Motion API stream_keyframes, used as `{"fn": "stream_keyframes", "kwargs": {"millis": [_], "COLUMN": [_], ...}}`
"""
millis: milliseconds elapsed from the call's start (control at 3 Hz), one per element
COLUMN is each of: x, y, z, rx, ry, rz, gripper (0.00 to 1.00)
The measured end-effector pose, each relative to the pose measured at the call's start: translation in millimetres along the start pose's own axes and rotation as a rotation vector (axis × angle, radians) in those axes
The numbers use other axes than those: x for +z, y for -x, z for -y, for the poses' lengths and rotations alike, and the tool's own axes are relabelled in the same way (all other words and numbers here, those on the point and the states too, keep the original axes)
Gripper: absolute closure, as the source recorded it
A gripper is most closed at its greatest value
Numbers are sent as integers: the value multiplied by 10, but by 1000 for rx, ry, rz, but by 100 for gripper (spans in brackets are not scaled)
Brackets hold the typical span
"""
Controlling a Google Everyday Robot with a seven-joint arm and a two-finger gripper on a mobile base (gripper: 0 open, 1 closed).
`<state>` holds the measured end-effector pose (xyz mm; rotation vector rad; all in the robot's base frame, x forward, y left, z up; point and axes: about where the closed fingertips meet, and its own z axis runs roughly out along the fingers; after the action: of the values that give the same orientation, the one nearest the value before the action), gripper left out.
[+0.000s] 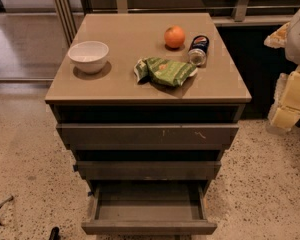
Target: Place green jalapeno chip bag into bottom drawer
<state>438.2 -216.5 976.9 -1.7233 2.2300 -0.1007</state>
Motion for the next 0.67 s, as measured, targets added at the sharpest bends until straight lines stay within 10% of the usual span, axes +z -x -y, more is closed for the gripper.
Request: {"fn": "stream_keyframes", "kwargs": {"millis": [667], "x": [8], "y": [18], "z": [18], "rx": [3], "ry": [-7], "rz": [9], "gripper": [19]}}
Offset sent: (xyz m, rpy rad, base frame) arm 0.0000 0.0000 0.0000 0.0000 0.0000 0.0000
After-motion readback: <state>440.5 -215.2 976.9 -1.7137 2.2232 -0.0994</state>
